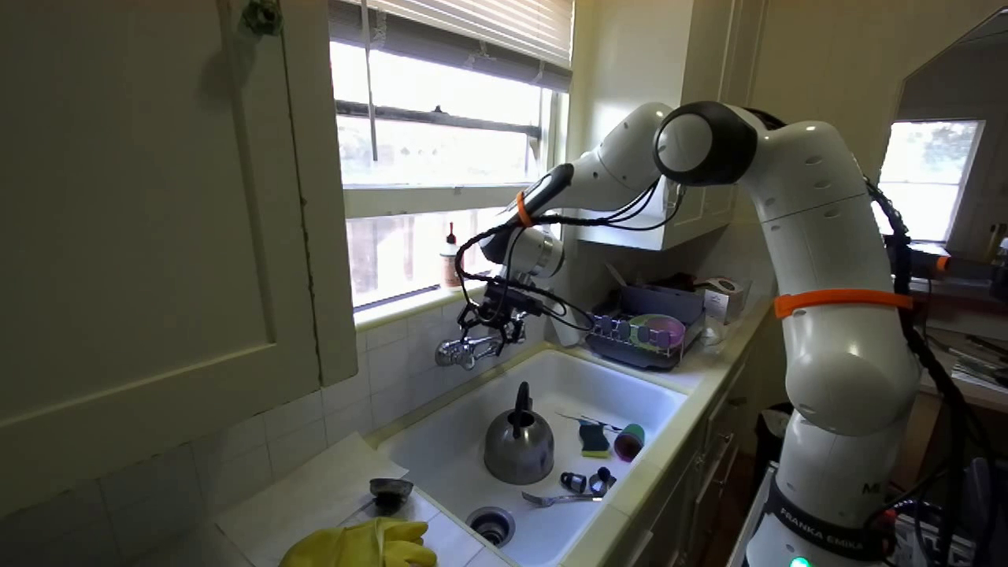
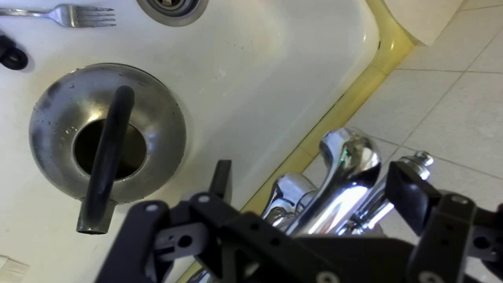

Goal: Move the kettle to the left, then move the tap faucet to the right, then move the kettle forward, then open and close the tap

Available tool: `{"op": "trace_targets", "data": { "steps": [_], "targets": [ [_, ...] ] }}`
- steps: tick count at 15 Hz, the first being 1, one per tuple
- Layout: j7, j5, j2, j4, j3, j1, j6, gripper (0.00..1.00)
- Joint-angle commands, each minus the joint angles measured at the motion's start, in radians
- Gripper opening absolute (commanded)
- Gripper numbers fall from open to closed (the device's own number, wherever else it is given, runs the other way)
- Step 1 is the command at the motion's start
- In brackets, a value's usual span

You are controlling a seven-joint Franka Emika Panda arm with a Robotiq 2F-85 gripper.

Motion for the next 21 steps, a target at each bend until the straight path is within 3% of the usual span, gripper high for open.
{"op": "trace_targets", "data": {
  "steps": [1, 13, 21],
  "targets": [
    [0.046, -0.041, 0.024, 0.016, -0.024, 0.020, 0.016, 1.00],
    [0.167, -0.292, -0.002, -0.025, -0.123, 0.063, -0.010, 1.00],
    [0.147, -0.338, -0.018, -0.057, -0.155, 0.049, -0.023, 1.00]
  ]
}}
